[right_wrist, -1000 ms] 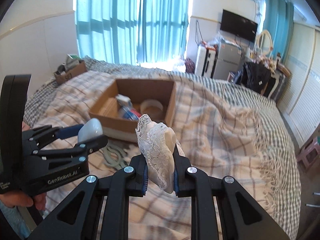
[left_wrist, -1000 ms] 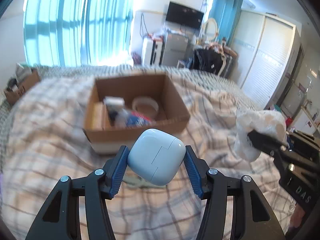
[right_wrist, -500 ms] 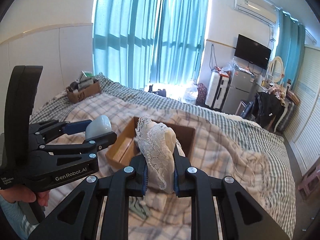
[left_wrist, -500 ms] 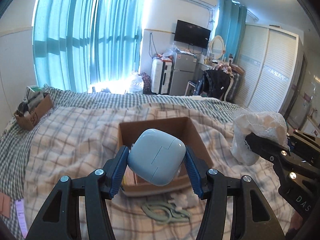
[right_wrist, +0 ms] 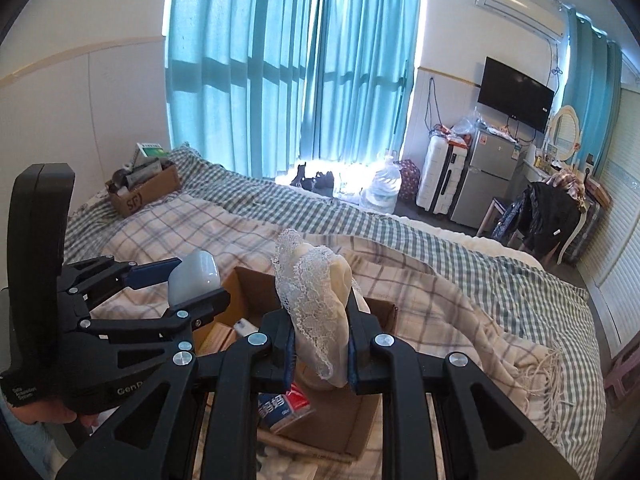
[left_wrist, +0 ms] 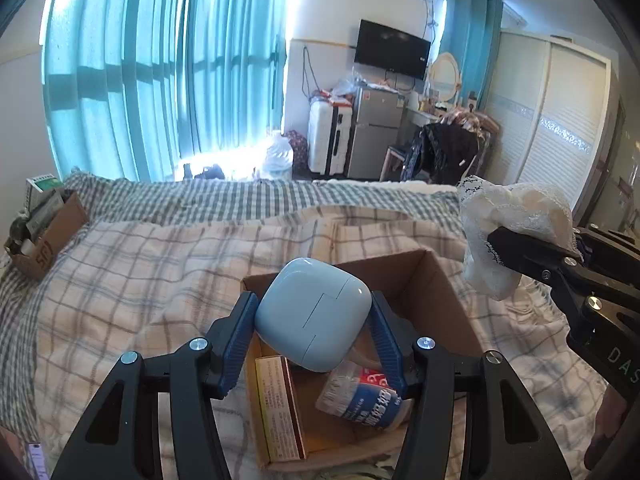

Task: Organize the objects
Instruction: 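Carry the cloth and earbud case into the cardboard box and release both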

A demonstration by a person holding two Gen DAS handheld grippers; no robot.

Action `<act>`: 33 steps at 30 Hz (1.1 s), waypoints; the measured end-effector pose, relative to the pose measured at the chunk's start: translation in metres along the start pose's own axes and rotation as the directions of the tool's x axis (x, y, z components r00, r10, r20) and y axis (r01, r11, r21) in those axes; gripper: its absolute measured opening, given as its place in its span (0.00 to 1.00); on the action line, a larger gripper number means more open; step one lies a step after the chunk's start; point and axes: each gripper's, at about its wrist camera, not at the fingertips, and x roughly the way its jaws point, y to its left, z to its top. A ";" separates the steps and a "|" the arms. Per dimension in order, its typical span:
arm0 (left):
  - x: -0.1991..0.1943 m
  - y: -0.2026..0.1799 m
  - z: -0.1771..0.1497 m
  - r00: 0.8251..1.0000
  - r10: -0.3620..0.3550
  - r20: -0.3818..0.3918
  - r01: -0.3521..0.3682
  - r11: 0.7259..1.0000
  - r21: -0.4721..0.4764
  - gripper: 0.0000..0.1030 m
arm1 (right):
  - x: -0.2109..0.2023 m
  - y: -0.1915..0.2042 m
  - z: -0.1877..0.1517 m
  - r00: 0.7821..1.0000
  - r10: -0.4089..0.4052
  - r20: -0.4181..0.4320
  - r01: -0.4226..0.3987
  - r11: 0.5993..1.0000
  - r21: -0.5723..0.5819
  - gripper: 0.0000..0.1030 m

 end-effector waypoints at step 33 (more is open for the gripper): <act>-0.028 -0.023 0.001 0.998 0.058 -0.005 -0.057 0.997 0.053 0.89 | -0.014 -0.030 -0.019 0.999 -0.034 0.002 0.034 0.991 0.133 0.84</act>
